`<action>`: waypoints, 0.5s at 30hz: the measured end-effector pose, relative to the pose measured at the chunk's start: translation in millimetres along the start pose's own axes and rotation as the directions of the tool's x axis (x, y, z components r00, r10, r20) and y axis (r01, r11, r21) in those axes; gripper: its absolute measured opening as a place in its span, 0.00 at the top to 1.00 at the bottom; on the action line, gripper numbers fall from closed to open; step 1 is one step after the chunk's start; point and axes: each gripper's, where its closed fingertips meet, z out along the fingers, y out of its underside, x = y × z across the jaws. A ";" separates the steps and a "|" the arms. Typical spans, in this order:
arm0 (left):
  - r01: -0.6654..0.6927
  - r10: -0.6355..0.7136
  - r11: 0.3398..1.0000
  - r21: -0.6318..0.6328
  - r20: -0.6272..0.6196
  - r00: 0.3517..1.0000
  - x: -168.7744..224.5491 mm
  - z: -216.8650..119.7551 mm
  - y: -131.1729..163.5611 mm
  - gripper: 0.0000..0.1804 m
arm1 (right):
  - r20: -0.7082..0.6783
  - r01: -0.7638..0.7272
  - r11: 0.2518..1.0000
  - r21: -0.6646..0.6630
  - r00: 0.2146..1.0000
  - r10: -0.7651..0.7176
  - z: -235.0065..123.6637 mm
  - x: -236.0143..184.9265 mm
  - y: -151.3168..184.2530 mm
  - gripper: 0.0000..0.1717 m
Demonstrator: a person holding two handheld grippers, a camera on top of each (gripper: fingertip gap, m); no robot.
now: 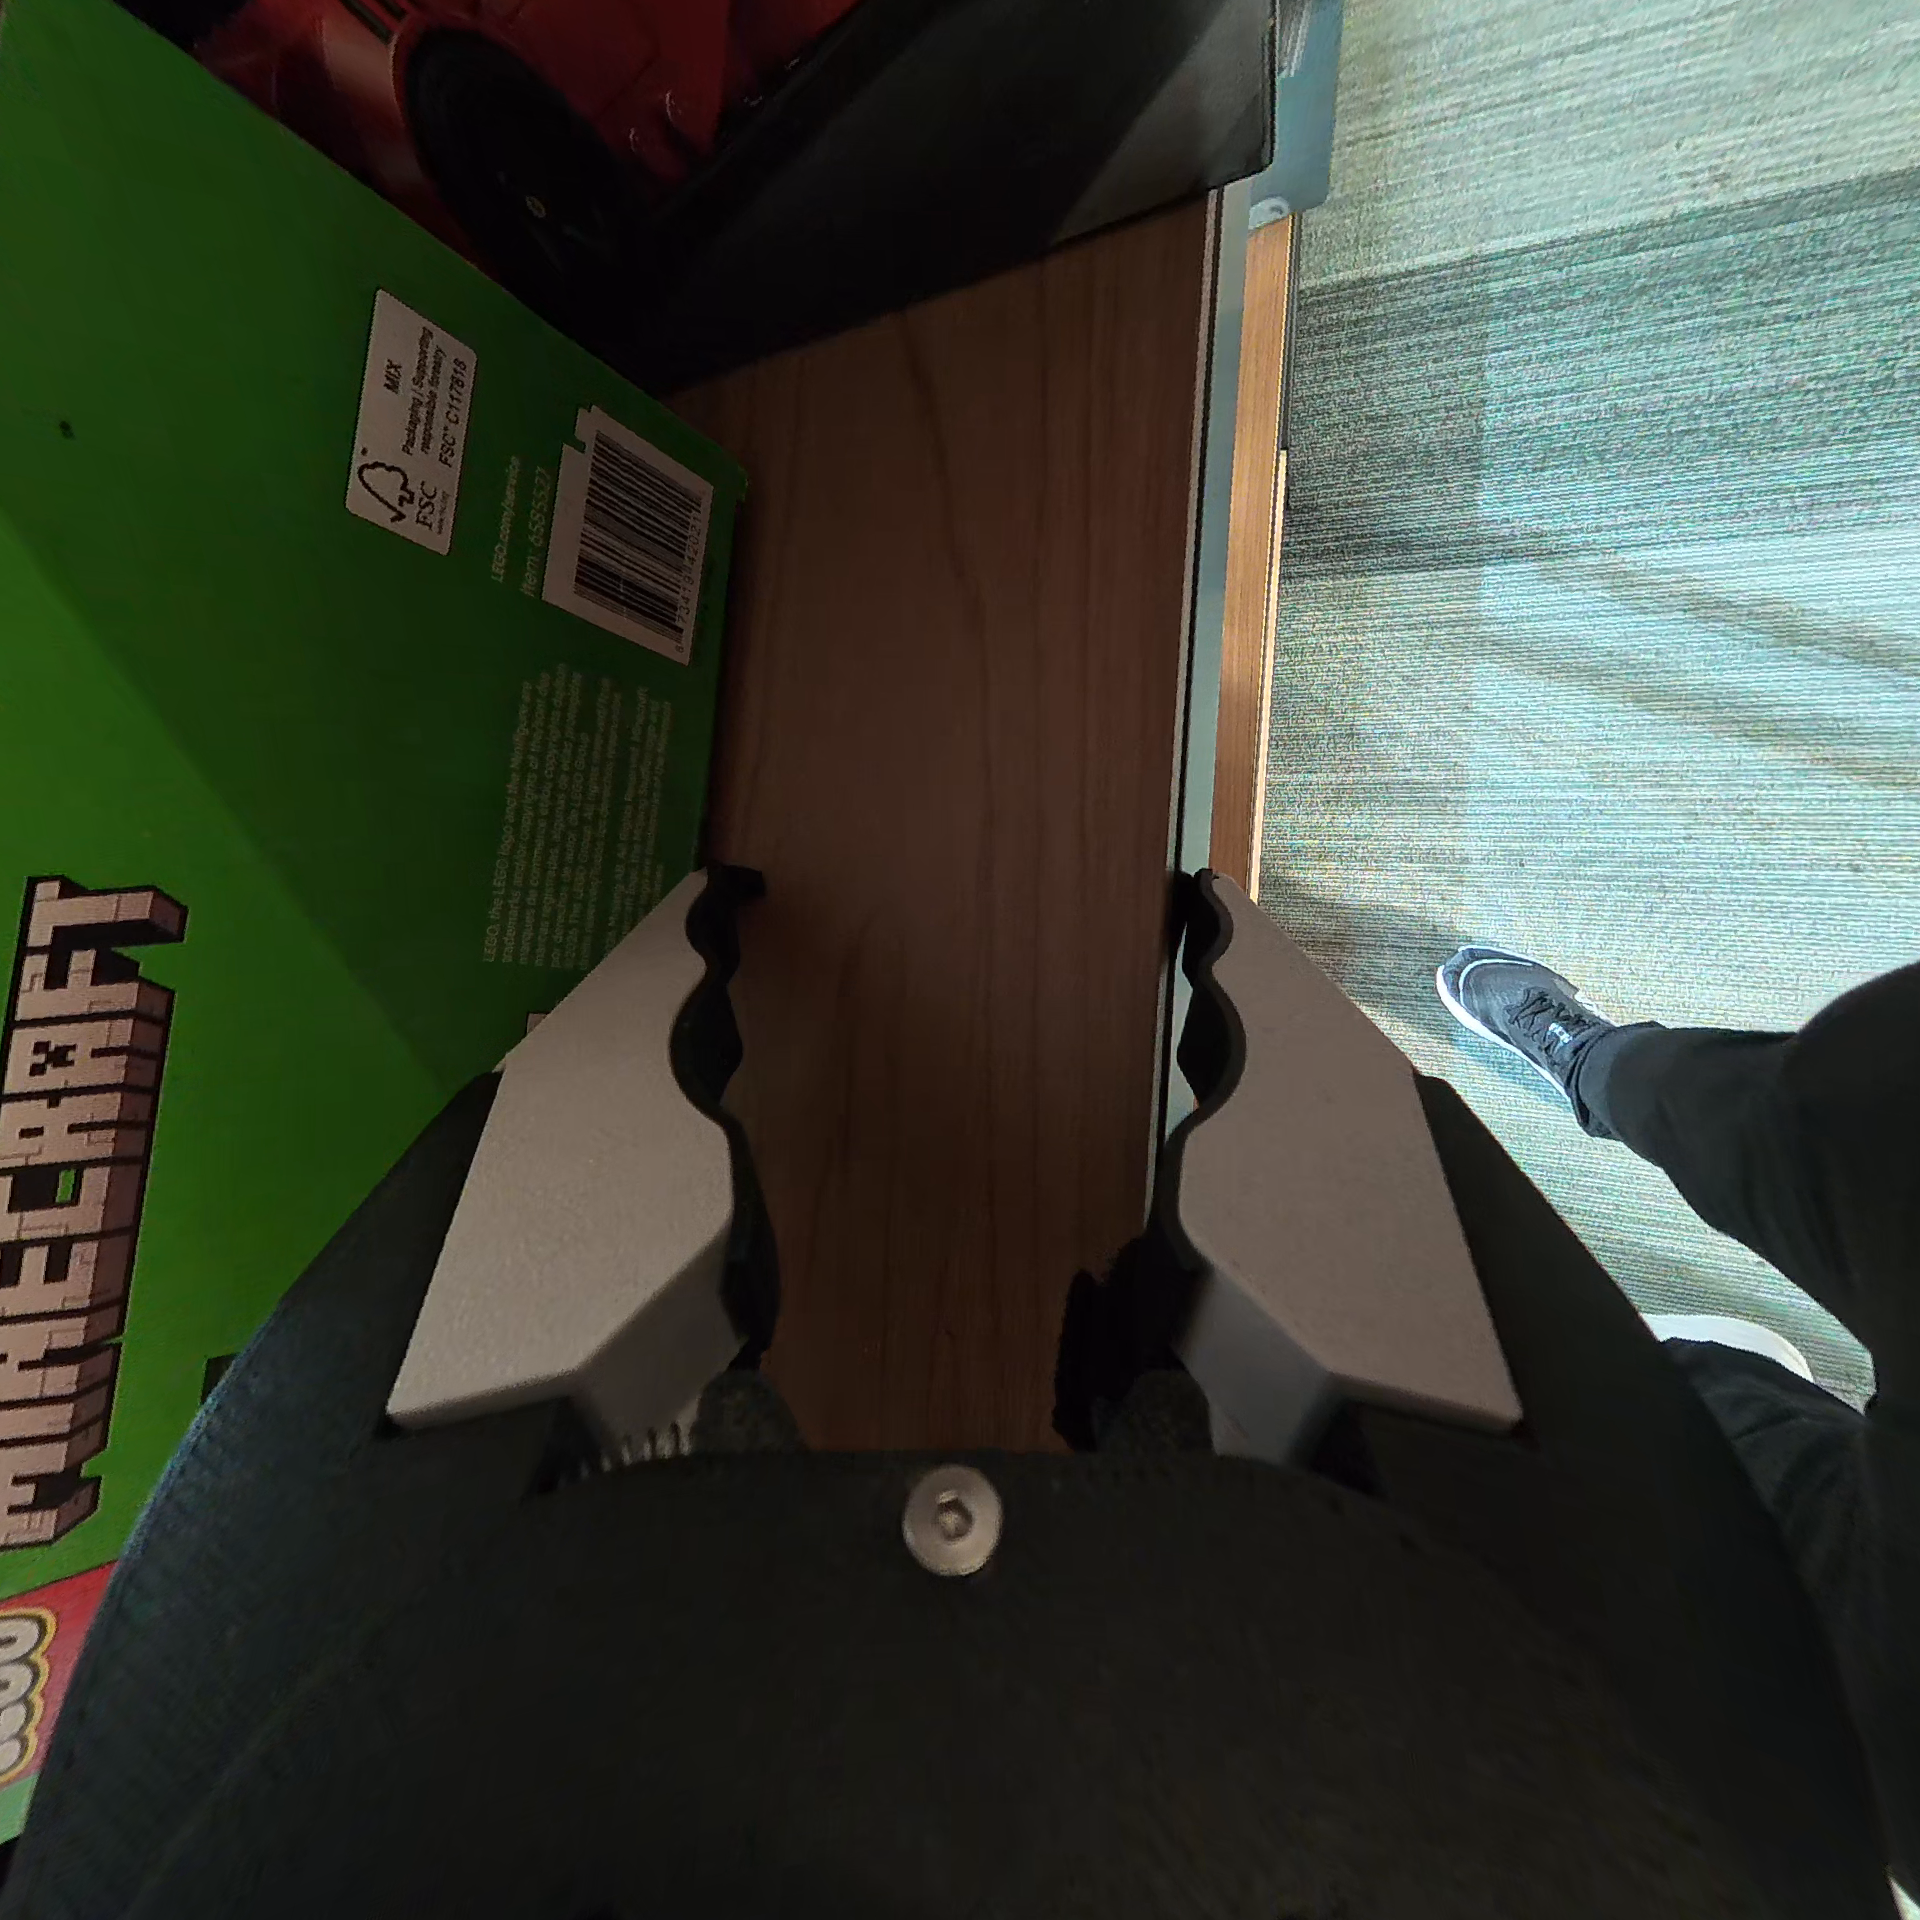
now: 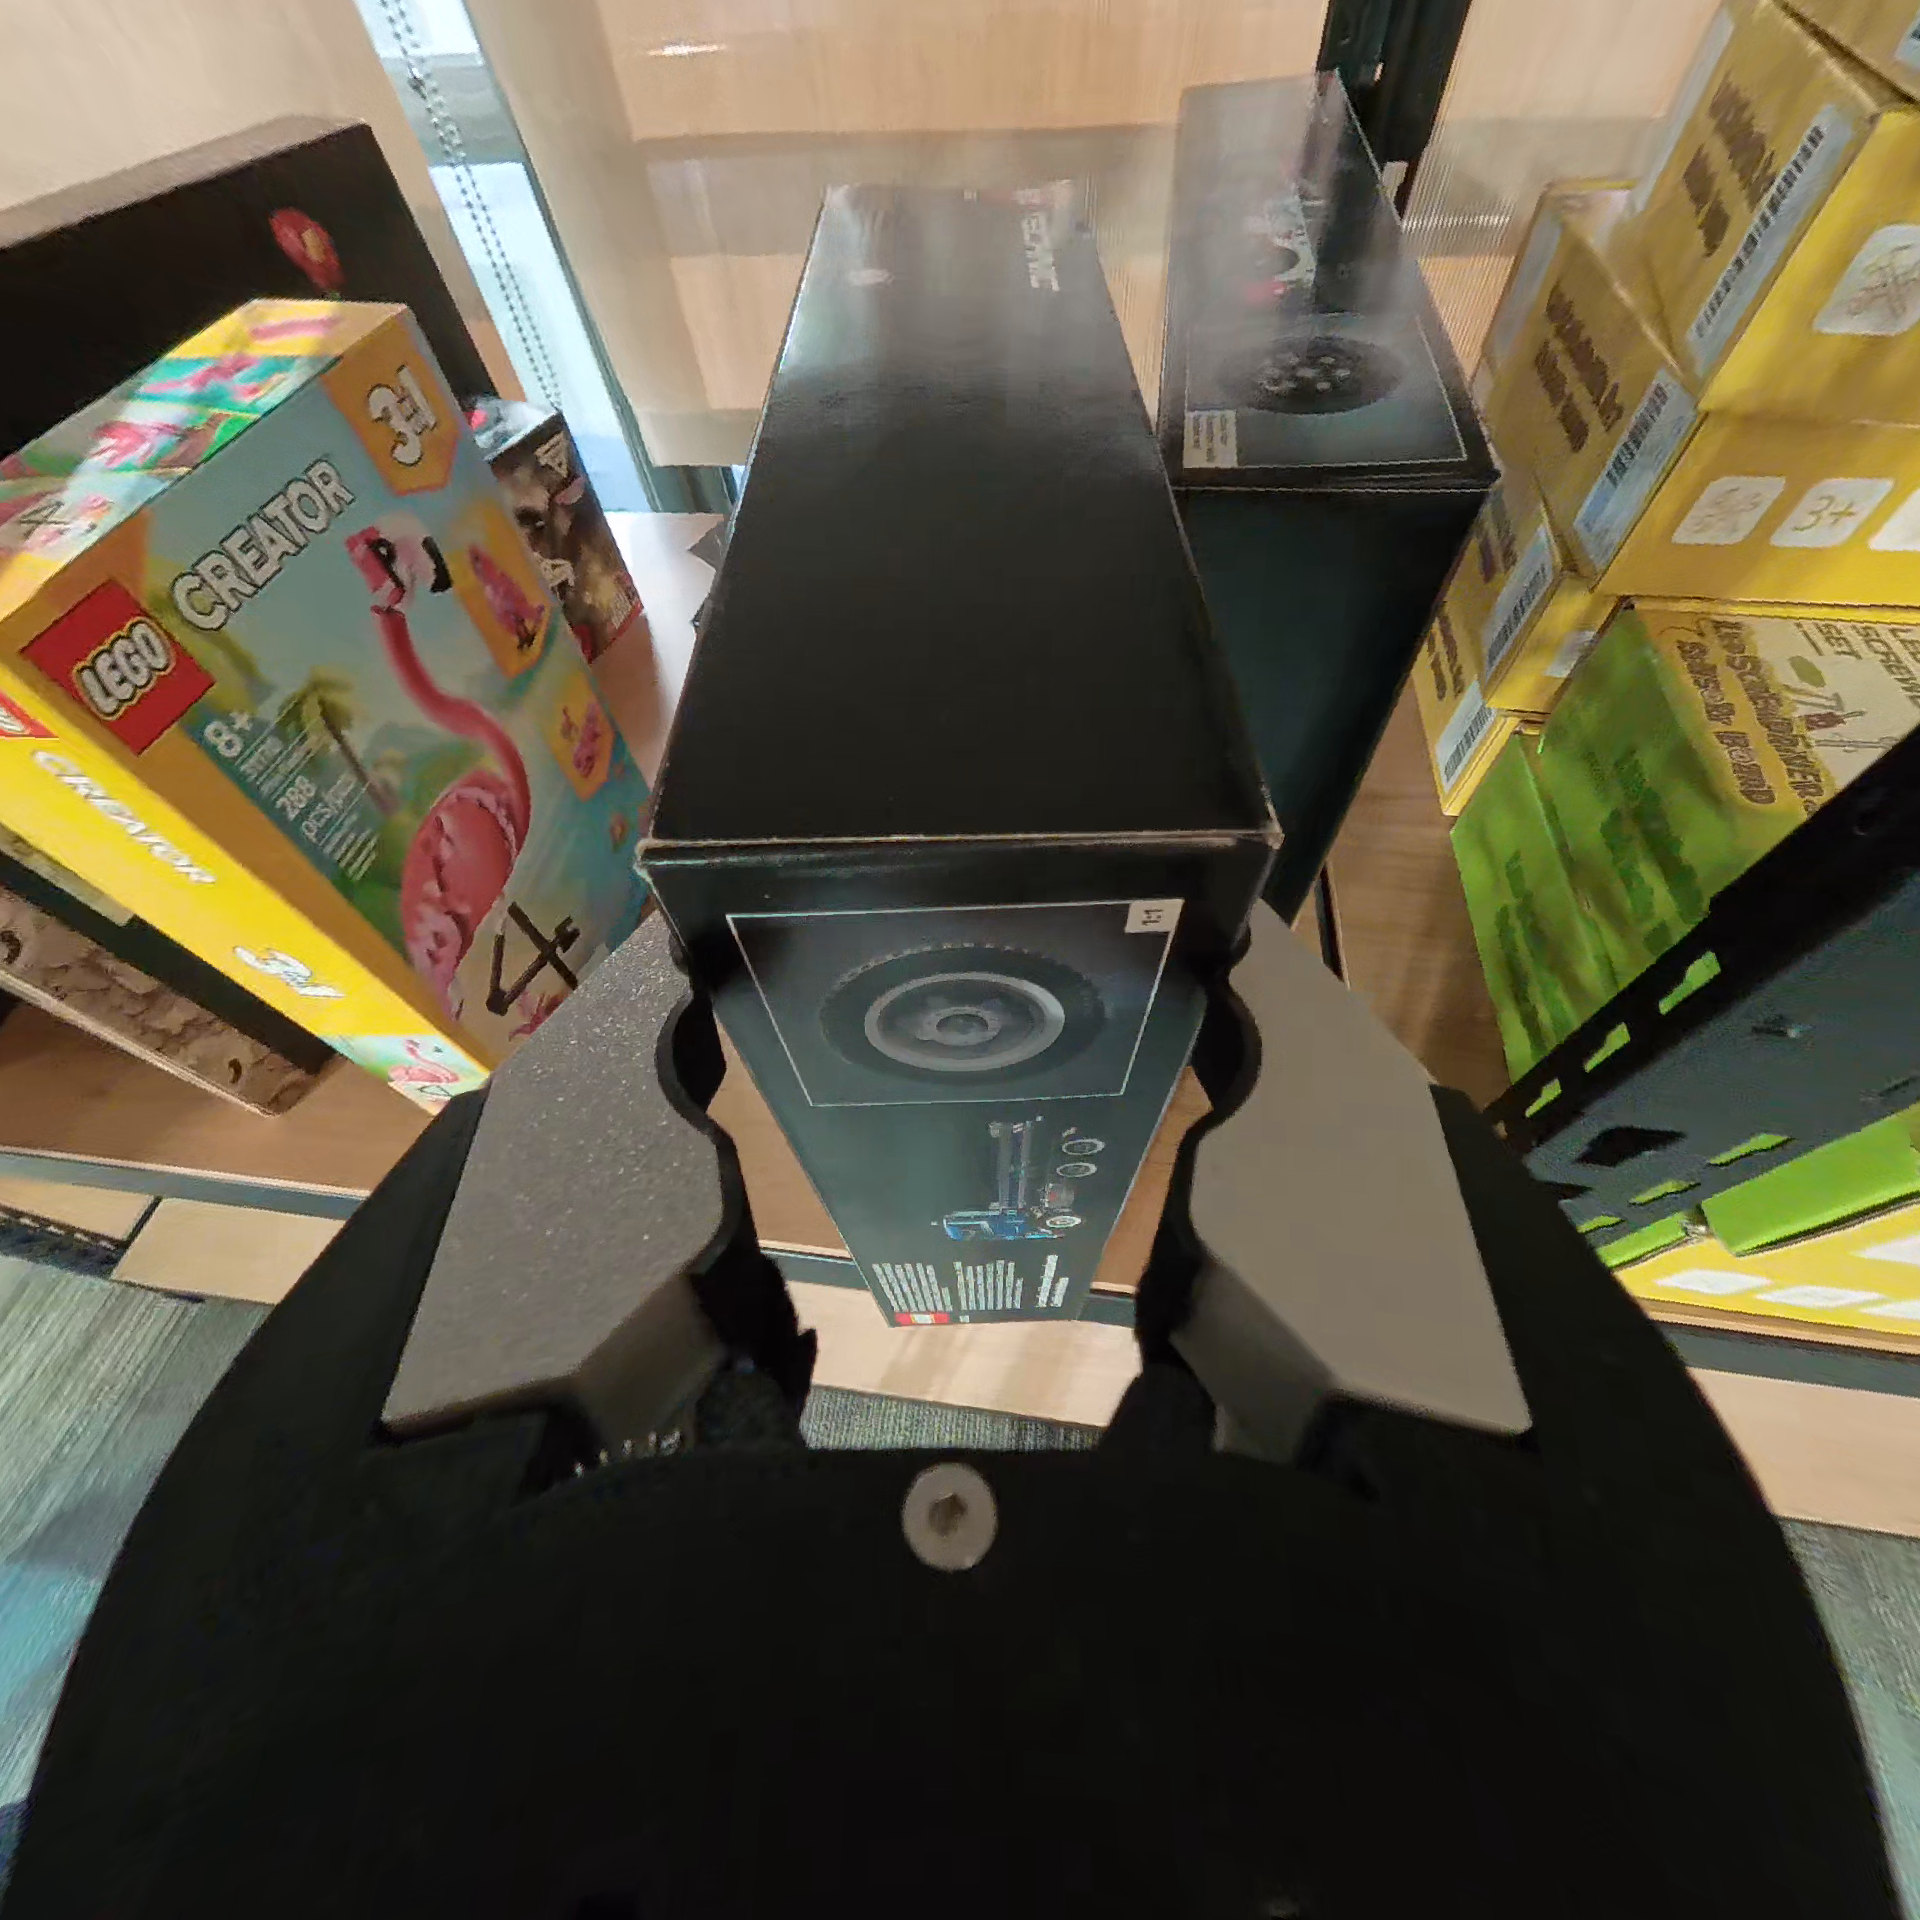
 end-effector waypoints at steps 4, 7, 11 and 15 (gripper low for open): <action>0.000 0.000 1.000 0.001 -0.001 1.000 -0.1 0.0 0.1 0.52 | -0.039 -0.049 0.993 0.105 0.998 0.054 -10.5 4.9 6.3 0.35; -0.001 0.001 1.000 0.001 0.000 1.000 0.0 -0.2 0.2 0.52 | -0.068 -0.037 0.989 0.146 0.997 0.047 -2.5 1.1 26.5 0.30; -0.001 0.001 1.000 0.001 0.000 1.000 -0.1 -0.1 0.2 0.52 | -0.094 -0.066 0.986 0.152 0.992 0.081 29.7 4.3 59.0 0.26; 0.001 -0.001 1.000 0.000 0.001 1.000 -0.1 -0.1 0.2 0.52 | -0.099 -0.078 0.978 0.193 0.990 0.098 57.1 8.1 67.5 0.28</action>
